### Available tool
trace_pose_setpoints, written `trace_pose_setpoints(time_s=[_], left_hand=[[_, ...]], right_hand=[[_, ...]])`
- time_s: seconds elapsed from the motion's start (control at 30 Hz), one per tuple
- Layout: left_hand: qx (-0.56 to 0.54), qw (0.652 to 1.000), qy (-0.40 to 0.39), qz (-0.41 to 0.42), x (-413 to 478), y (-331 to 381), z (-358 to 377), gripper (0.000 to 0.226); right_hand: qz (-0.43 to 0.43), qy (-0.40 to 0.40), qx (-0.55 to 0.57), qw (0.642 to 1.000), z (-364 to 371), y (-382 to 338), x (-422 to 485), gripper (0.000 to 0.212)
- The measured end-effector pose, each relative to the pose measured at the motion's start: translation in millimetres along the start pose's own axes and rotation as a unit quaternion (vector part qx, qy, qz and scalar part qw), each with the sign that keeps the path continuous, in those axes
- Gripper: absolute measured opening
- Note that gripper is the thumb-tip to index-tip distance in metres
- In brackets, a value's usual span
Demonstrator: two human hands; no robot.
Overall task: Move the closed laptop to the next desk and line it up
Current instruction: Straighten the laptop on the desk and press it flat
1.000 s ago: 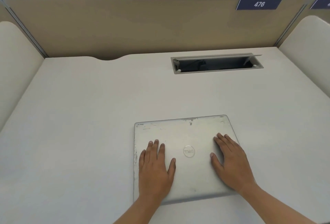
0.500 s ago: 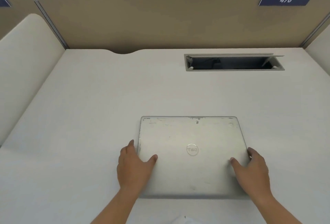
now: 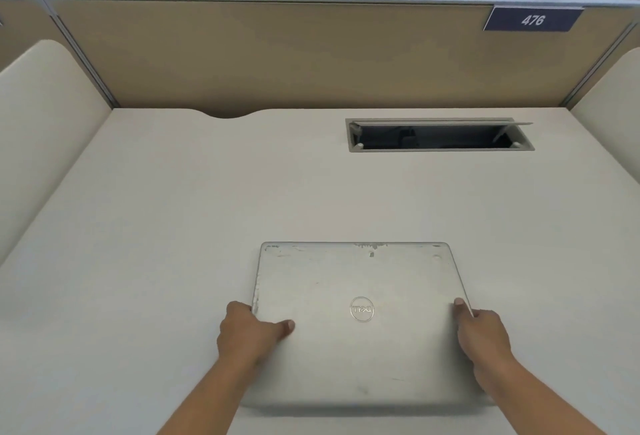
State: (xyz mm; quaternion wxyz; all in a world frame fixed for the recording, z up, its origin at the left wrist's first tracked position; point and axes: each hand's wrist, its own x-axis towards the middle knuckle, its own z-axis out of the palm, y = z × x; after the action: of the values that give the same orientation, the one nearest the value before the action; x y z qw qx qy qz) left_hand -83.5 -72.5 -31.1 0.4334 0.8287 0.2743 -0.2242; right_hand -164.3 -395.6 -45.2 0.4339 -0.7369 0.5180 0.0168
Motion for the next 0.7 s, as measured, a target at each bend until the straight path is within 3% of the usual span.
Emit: trace_pose_setpoints(time_s=[0.27, 0.5, 0.7], left_hand=[[-0.083, 0.996, -0.008, 0.027, 12.7, 20.7, -8.9, 0.062], [-0.096, 0.995, -0.011, 0.022, 31.2, 65.1, -15.2, 0.073], [-0.103, 0.994, -0.016, 0.024, 63.9, 113.5, -18.8, 0.077]], right_hand=[[-0.005, 0.019, 0.031, 0.999, 5.4, -4.1, 14.8, 0.04], [-0.02, 0.015, 0.05, 0.998, 8.8, -60.3, 40.7, 0.038], [-0.019, 0.01, 0.081, 0.996, 20.3, -111.0, 69.6, 0.062]])
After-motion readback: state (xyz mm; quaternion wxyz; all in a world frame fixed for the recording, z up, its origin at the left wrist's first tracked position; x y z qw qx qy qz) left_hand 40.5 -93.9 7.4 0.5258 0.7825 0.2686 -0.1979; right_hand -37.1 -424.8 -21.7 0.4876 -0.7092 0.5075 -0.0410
